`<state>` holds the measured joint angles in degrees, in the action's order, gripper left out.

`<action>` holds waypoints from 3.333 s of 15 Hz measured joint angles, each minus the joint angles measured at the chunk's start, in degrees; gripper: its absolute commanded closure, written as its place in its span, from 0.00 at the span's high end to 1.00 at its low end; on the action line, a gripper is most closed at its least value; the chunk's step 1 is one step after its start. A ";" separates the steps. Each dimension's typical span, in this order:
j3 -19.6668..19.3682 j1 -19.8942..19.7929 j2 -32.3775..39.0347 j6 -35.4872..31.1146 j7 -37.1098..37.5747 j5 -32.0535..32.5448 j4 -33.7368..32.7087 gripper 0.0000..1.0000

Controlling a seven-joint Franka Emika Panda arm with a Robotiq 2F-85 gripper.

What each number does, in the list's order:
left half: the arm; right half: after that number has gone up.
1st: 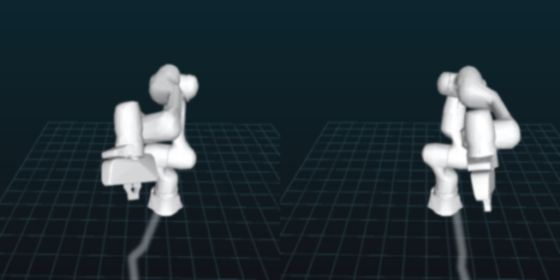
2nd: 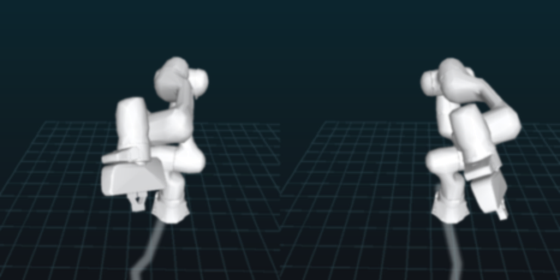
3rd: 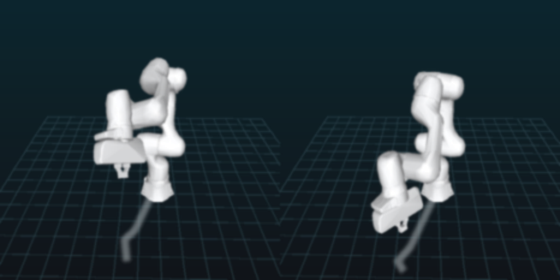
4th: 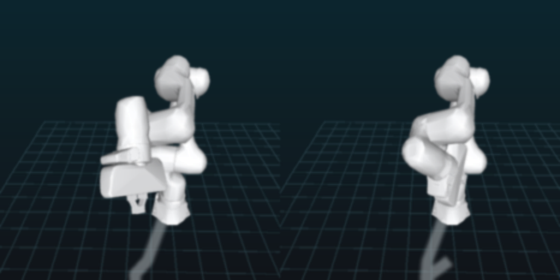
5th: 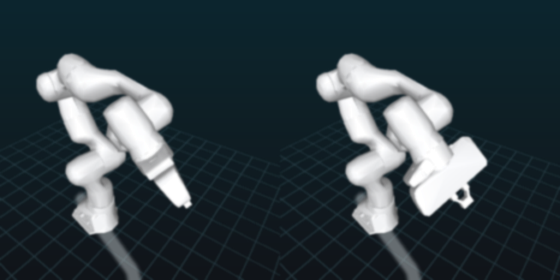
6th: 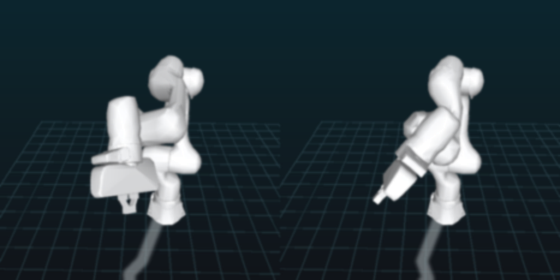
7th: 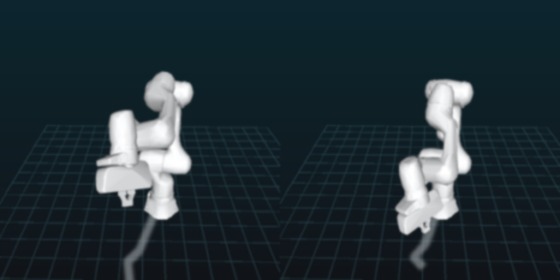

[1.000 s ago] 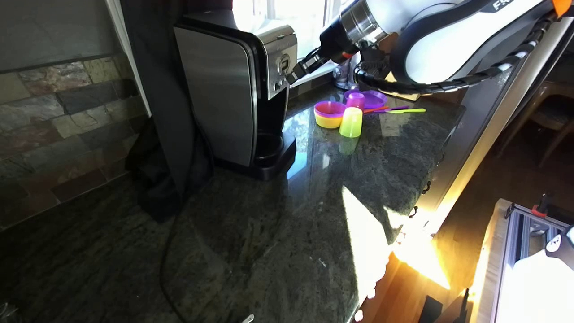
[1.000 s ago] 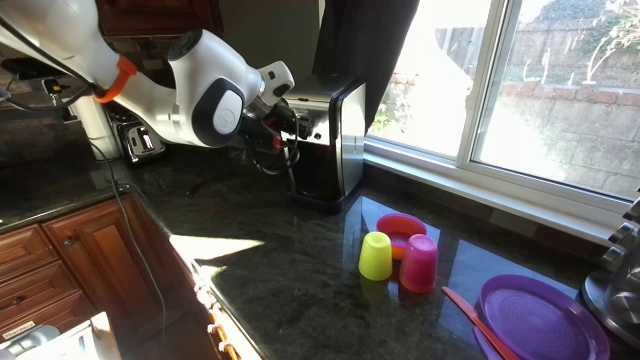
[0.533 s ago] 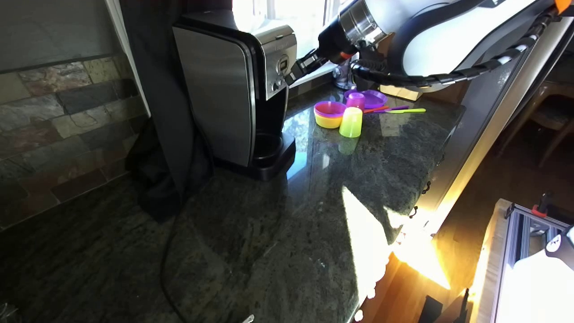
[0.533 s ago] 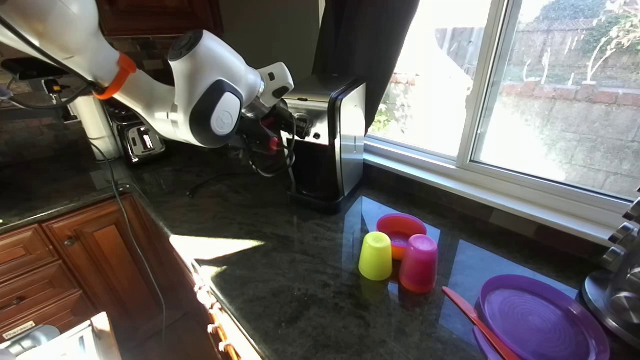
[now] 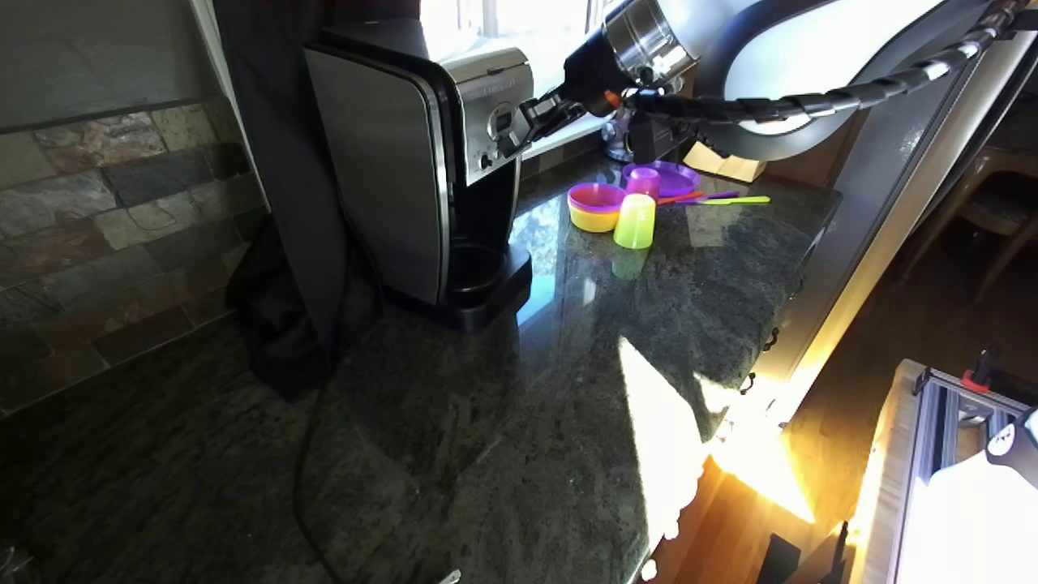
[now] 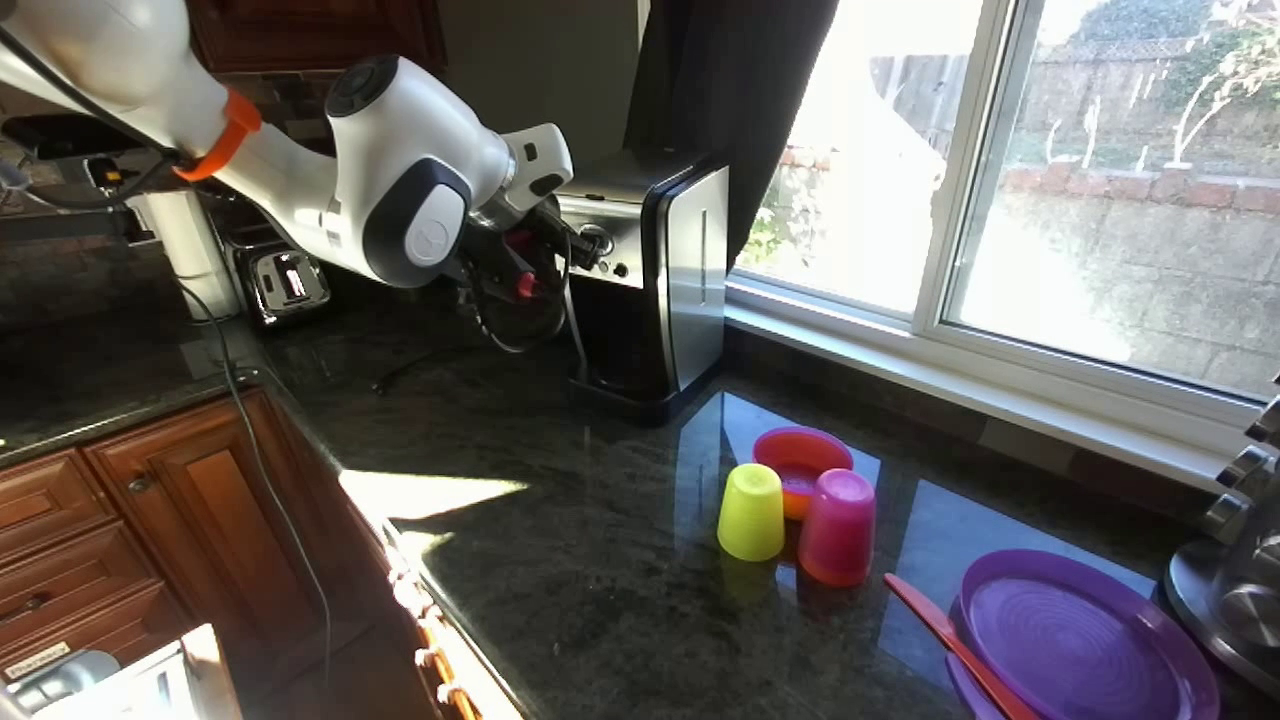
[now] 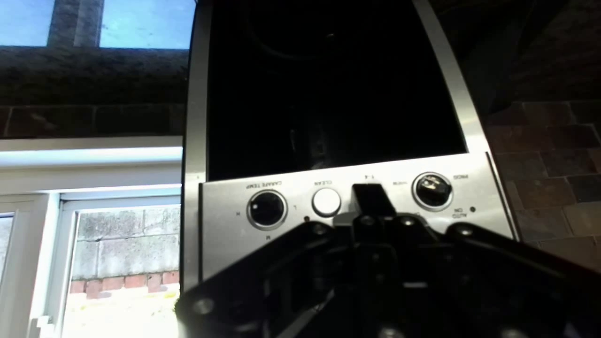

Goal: Press the second button from the left on the coffee making machine

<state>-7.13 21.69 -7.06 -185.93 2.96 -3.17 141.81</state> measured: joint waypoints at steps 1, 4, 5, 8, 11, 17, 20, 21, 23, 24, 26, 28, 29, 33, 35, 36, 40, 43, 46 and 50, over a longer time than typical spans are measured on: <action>-0.85 0.80 -0.07 0.16 0.00 0.00 -0.04 0.00; -2.38 1.37 -0.31 2.25 -0.37 0.07 -0.55 0.00; -2.54 1.31 -0.59 3.69 -0.63 0.10 -0.85 0.00; -2.73 -0.29 -1.12 9.80 -1.19 1.01 -1.33 0.28; -2.80 -1.36 -2.23 19.16 -2.24 2.07 -1.83 0.49; 2.80 -5.95 -6.13 36.63 -7.30 -0.51 -3.00 0.93; 4.38 -7.88 -8.34 45.96 -8.69 -0.81 -4.28 1.00; 4.62 -8.46 -9.01 48.82 -9.00 -0.82 -4.83 1.00; 4.98 -9.57 -10.13 53.93 -9.57 -0.82 -5.90 1.00; 5.10 -10.07 -10.54 56.34 -9.84 -0.82 -6.56 1.00; 5.37 -10.91 -11.16 60.66 -10.24 -0.82 -7.87 0.99; 5.62 -11.50 -11.48 64.53 -10.70 -0.81 -9.37 1.00; 5.80 -11.83 -11.56 66.13 -10.80 -0.76 -10.15 1.00; 6.93 -13.21 -11.60 71.03 -10.80 0.41 -13.46 1.00; 7.85 -13.92 -11.59 73.08 -10.60 2.10 -15.01 1.00; 8.27 -14.21 -11.59 73.81 -10.36 2.95 -15.75 1.00; 9.96 -15.10 -11.62 74.08 -8.38 6.90 -18.01 1.00; 11.18 -15.44 -11.72 73.86 -6.39 9.48 -19.23 1.00; 11.69 -15.44 -11.82 73.82 -5.68 10.20 -19.81 1.00; 11.71 -15.57 -11.81 73.82 -5.64 10.31 -19.83 1.00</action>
<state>4.58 6.12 -18.87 -112.11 -2.68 7.14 121.98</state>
